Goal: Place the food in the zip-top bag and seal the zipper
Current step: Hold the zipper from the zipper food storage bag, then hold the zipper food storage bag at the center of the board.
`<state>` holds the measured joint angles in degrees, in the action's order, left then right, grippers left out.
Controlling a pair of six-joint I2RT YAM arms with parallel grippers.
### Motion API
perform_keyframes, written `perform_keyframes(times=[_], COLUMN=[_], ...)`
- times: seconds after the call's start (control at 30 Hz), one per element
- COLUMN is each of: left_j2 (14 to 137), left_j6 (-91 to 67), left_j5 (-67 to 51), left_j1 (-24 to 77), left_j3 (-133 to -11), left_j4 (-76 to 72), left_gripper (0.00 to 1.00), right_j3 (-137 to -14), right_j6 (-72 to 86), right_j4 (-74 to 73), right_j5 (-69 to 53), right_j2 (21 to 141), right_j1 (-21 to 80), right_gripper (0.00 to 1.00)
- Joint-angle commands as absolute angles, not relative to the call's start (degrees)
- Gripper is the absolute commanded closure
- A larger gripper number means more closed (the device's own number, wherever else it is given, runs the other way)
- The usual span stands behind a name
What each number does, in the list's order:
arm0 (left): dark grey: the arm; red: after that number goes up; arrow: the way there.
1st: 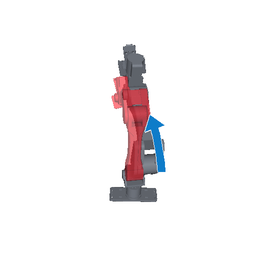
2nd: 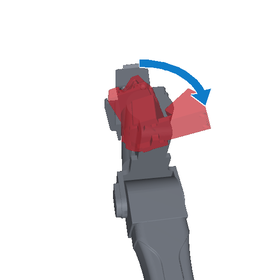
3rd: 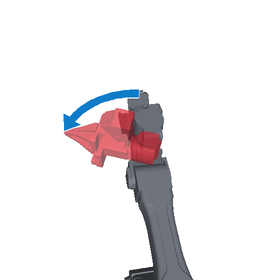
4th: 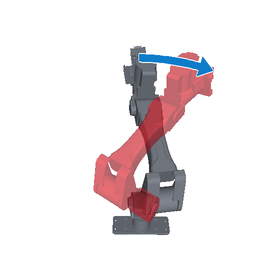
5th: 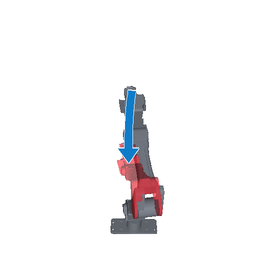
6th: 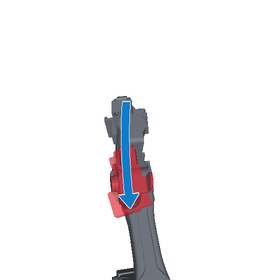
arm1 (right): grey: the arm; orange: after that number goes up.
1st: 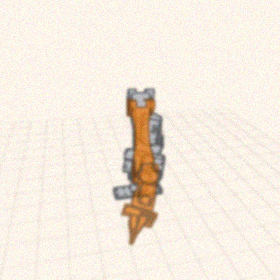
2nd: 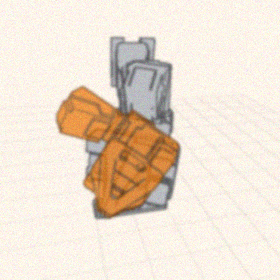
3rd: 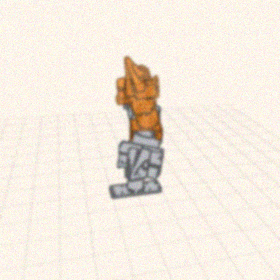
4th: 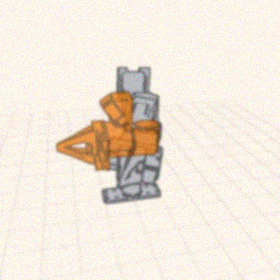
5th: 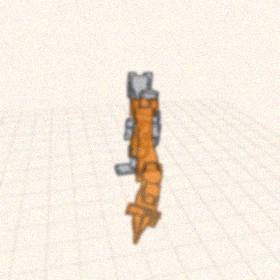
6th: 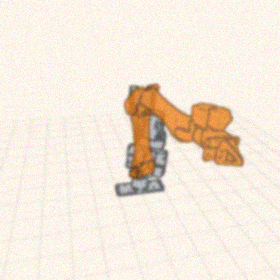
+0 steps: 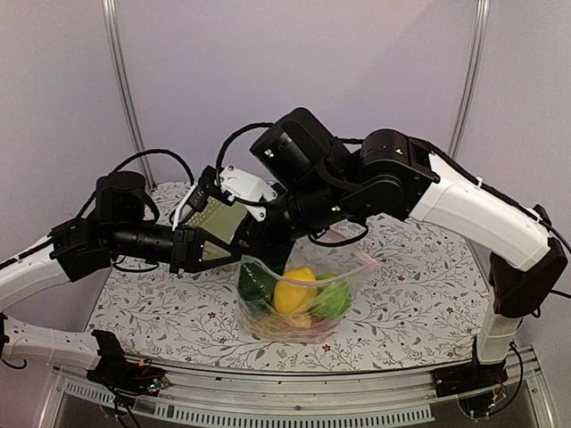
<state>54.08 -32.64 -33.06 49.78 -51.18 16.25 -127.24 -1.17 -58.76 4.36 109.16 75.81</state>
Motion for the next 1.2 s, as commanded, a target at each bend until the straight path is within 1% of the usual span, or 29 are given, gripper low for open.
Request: perform_keyframes(times=[0.0,0.1,0.13,0.2,0.3,0.33,0.4,0.47,0.5,0.63,0.73,0.93,0.97,1.17], left_j2=[54.0,53.8,53.8,53.9,53.7,53.5,53.0,52.3,52.1,51.7,52.0,52.5,52.3,51.1], left_j6=[-31.6,-31.5,-31.5,-31.4,-30.5,-30.0,-28.9,-27.6,-27.1,-25.7,-24.9,-24.1,-24.2,-24.8], left_j5=[-34.4,-34.4,-34.4,-34.4,-34.0,-33.6,-32.5,-31.8,-31.5,-31.7,-33.1,-34.9,-35.3,-35.2], left_j1=[50.5,50.6,50.6,50.6,50.6,50.6,50.6,50.6,50.6,50.5,50.5,50.5,50.5,50.5], left_j3=[-53.0,-53.0,-53.0,-53.0,-53.0,-53.0,-53.0,-52.9,-53.0,-53.2,-53.4,-52.9,-52.7,-52.0], left_j4=[15.2,15.3,15.2,15.4,16.3,16.9,18.3,19.1,19.5,19.0,18.0,17.8,17.4,15.1], left_gripper=[1.00,1.00,1.00,1.00,1.00,0.96,0.75,0.61,0.57,0.47,0.46,0.54,0.56,0.77], right_j3=[-128.6,-128.6,-128.6,-128.5,-128.1,-127.7,-126.8,-125.9,-125.5,-124.0,-123.8,-121.4,-120.9,-119.3], right_j6=[-2.1,-2.0,-2.0,-2.0,-1.7,-1.7,-1.5,-1.2,-1.1,-0.6,-0.3,2.6,2.8,3.5], right_j4=[-59.2,-59.0,-58.9,-58.7,-58.3,-57.7,-56.9,-55.9,-55.4,-54.0,-53.7,-51.5,-51.0,-50.4], right_j5=[6.2,6.4,6.3,6.3,6.1,5.9,5.3,4.7,4.1,1.9,0.7,-2.8,-3.2,-5.3], right_j2=[110.6,110.9,111.0,111.1,110.8,110.5,109.5,108.5,108.1,106.0,105.6,103.7,103.2,102.2], right_j1=[76.1,76.1,76.2,76.2,76.2,76.2,76.2,76.1,76.2,75.9,75.6,74.6,74.3,73.8], right_gripper=[0.82,0.89,0.94,1.00,1.00,1.00,1.00,1.00,1.00,1.00,1.00,1.00,1.00,1.00])
